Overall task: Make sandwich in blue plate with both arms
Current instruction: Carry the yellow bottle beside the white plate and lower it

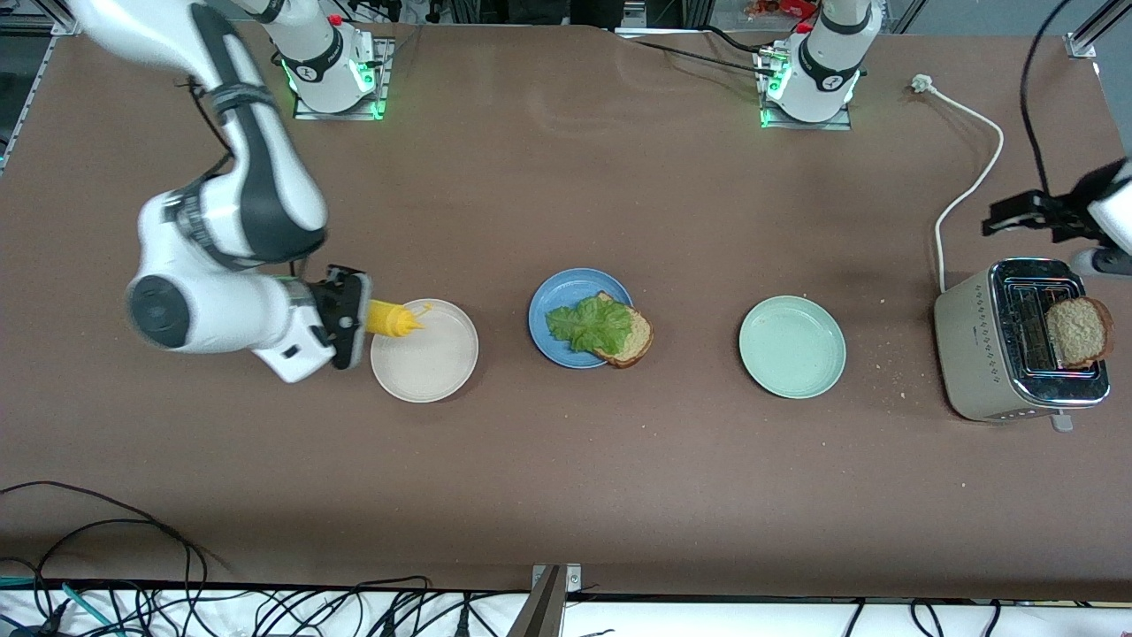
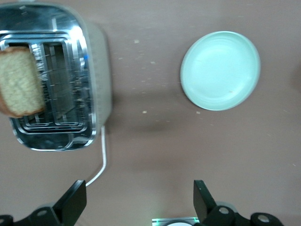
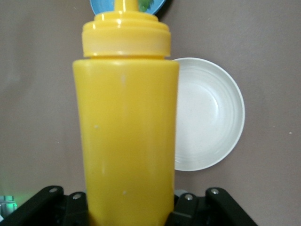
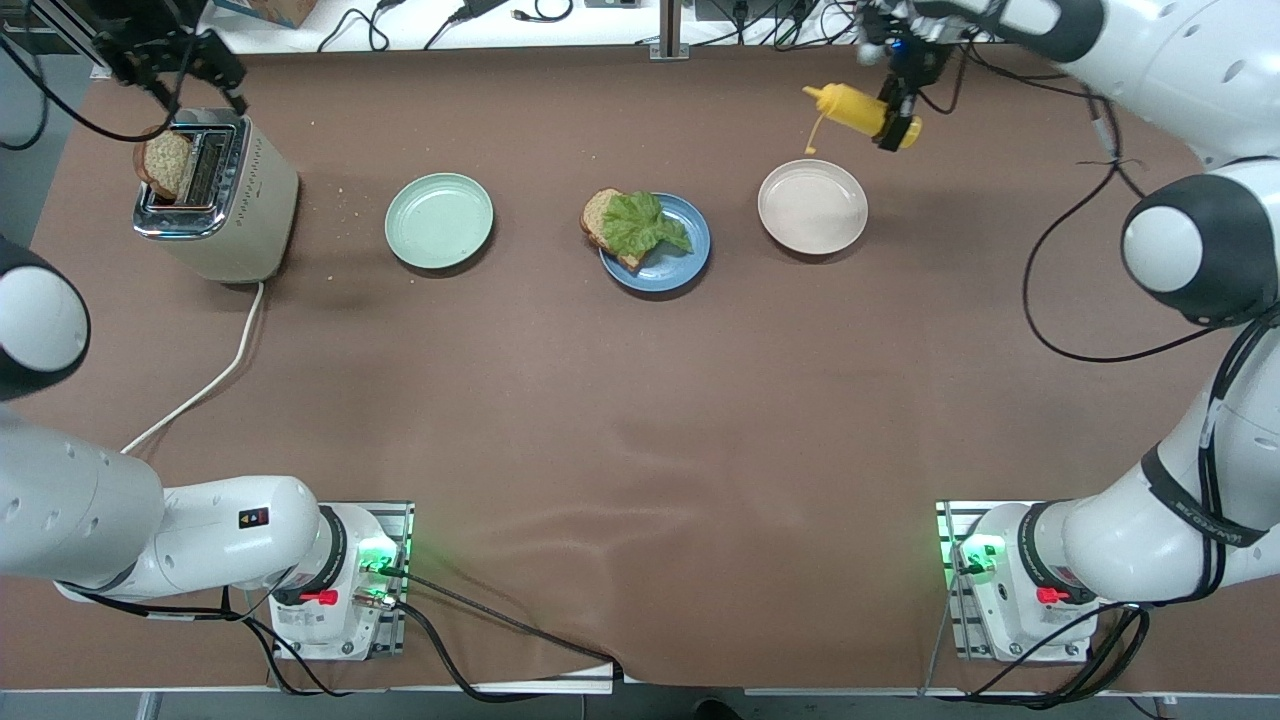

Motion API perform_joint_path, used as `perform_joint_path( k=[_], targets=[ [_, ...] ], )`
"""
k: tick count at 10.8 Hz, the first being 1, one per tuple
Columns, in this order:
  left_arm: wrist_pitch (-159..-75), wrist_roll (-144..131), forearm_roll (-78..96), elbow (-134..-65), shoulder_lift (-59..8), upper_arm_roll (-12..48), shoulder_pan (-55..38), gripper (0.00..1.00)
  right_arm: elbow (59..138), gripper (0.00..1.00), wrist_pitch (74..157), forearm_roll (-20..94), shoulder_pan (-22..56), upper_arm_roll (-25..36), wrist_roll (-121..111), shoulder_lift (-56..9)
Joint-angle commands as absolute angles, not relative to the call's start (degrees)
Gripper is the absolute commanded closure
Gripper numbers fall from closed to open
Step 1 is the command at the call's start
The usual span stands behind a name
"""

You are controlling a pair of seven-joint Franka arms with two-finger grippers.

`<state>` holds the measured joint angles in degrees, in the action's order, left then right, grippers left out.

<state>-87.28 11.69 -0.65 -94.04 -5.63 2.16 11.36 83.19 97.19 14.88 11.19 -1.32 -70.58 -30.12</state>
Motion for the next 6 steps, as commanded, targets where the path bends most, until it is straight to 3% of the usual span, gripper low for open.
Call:
perform_joint_path(
  k=[1,3,6],
  targets=[
    [-86.66,12.82,-2.64,-83.01,-17.8,2.72,17.82,0.0,82.97,1.0,95.55,26.5,2.58,-2.81,-88.35,-33.65],
    [-88.92,21.93,-2.64,-76.5,-24.66,2.72,21.17,0.0,82.62,1.0,93.09,35.64,-2.52,-2.72,-101.01,-37.94],
    [-95.52,27.25,-2.02,-75.5,-28.55,2.72,25.47,0.0,82.35,1.0,87.47,46.55,-9.47,-2.99,-120.17,-44.97]
  ],
)
